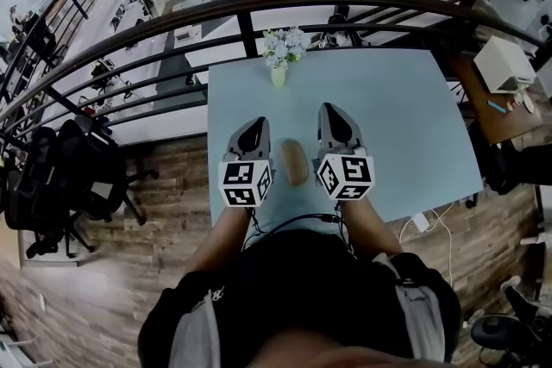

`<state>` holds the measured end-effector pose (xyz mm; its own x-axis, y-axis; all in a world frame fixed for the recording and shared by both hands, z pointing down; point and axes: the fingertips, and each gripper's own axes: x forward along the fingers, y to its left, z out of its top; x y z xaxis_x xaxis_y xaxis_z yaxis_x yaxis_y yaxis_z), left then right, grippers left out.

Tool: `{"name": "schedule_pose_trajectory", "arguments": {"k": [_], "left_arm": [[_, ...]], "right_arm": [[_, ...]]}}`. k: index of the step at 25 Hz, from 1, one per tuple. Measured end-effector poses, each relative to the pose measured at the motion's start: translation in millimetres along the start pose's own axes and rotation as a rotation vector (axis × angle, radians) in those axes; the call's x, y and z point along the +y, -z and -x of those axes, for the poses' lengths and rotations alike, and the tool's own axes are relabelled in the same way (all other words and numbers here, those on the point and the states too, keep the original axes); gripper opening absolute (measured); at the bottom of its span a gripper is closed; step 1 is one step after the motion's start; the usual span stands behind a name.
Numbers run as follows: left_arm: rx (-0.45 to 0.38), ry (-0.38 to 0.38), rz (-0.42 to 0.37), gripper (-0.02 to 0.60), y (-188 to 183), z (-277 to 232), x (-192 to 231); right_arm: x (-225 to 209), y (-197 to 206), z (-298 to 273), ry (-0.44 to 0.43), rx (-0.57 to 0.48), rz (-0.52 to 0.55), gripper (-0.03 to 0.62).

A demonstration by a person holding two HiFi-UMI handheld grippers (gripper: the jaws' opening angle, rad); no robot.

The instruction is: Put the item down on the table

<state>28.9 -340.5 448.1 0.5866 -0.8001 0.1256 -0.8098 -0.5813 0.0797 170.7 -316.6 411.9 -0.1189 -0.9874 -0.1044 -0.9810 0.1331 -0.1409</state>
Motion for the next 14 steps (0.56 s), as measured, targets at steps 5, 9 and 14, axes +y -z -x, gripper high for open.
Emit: {"name": "schedule_pose_trajectory", "arguments": {"k": [5,9,14], "left_arm": [[0.003,0.01,-0.001,0.014,-0.1,0.9,-4.2],[-0.001,0.012,-0.002,0.014,0.4,1.7,-3.2],[0.0,0.013,-0.005,0.014,-0.3,2.9,-4.5]], "right_arm": [[1.9,5.3,1.0,-0.002,0.021,0.005,0.002],[3.1,8.4,0.9,0.003,0.025,0.012,0.002],[-0.3,12.5,2.1,0.01,0.041,0.005,0.002]]}}
